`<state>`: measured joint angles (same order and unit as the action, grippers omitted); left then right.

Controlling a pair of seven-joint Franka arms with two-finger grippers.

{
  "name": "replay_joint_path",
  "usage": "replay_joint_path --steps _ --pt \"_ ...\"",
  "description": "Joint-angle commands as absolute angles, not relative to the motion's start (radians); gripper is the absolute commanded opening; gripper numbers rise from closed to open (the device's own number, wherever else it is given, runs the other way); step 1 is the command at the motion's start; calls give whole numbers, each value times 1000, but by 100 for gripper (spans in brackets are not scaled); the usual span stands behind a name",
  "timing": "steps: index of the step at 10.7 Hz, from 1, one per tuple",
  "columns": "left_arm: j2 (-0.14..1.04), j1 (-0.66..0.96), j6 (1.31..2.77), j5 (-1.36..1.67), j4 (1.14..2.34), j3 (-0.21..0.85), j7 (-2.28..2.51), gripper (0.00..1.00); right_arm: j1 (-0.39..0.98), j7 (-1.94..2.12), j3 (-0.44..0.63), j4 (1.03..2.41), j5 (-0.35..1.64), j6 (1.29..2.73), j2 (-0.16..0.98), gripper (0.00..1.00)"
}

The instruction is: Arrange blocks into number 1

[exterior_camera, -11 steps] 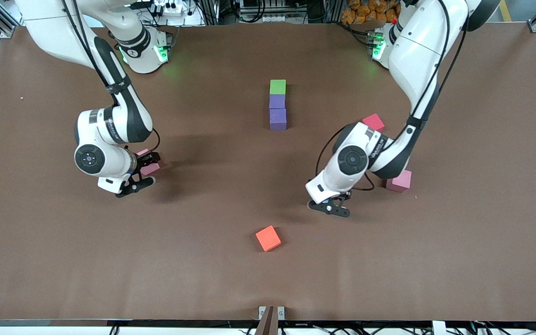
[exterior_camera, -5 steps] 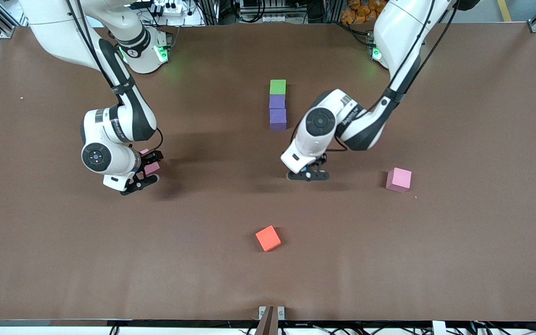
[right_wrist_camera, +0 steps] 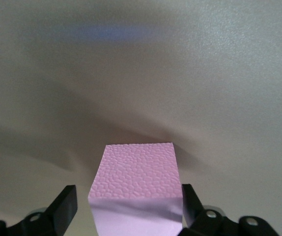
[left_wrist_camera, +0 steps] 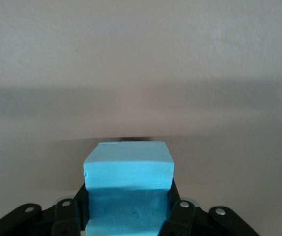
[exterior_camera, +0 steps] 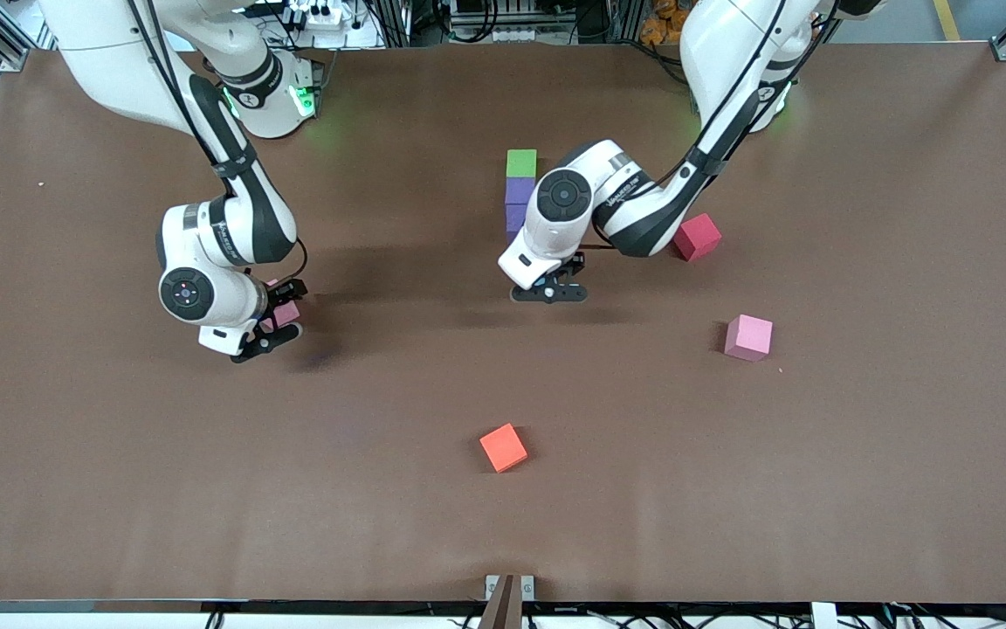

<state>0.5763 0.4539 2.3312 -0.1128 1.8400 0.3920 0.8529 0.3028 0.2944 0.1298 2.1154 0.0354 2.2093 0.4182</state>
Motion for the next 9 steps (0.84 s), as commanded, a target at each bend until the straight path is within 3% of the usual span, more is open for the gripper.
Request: replay_joint_path --steps 1,9 --pt "572 479 2342 -116 1856 402 850 0 304 308 138 2138 23 2241 408 77" --pt "609 514 2376 -138 1865 411 865 0 331 279 167 2115 113 2249 382 64"
